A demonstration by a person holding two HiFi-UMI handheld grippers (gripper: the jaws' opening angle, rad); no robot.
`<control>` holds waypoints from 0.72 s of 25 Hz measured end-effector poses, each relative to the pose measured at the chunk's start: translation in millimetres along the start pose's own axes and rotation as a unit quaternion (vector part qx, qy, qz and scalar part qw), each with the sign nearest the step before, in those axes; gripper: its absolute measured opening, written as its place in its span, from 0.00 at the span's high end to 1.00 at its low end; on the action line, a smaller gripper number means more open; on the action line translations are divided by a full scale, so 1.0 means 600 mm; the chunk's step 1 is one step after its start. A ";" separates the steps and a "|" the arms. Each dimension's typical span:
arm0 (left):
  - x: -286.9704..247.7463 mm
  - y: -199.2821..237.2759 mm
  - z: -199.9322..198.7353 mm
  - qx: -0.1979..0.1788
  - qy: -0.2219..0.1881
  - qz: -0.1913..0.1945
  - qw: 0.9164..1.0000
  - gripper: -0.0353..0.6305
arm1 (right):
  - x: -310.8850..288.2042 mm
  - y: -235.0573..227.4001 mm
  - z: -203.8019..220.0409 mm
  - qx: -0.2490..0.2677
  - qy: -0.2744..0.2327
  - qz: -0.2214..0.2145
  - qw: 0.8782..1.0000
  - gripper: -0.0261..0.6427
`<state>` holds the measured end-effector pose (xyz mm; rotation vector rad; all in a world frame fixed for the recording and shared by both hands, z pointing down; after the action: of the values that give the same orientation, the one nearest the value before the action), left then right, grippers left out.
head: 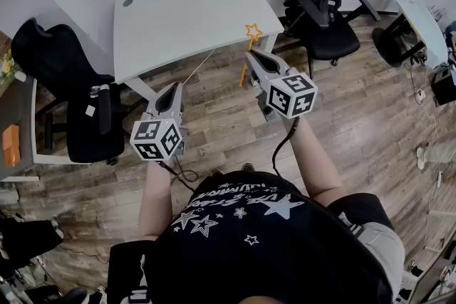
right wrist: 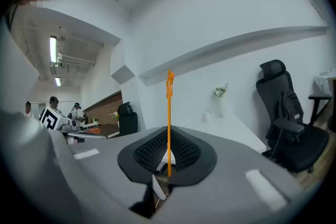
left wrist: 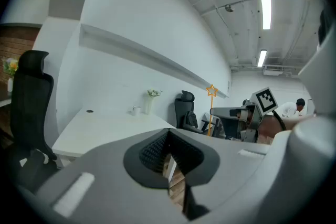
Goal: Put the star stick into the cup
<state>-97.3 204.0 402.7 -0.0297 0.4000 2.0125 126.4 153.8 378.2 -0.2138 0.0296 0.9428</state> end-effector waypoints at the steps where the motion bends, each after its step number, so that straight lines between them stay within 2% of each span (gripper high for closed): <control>1: 0.001 0.000 -0.001 0.000 -0.001 0.000 1.000 0.95 | 0.000 0.001 0.000 0.000 0.000 0.000 1.000 0.91; 18: 0.032 0.028 0.024 0.013 0.019 0.012 1.000 0.94 | -0.018 0.043 0.036 -0.016 0.025 0.014 0.999 0.91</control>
<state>-118.9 218.2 417.3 -0.0468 0.4536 2.0333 98.1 164.1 396.4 -0.2674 0.0624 0.9661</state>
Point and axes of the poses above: the fingertips, and each gripper's own axes: x backward along the fingers, y to its left, z out of its underside, the point moved 3 cm from there along x, backward along the fingers, and after that the axes turned 4 degrees about x, right-handed, at the moved point
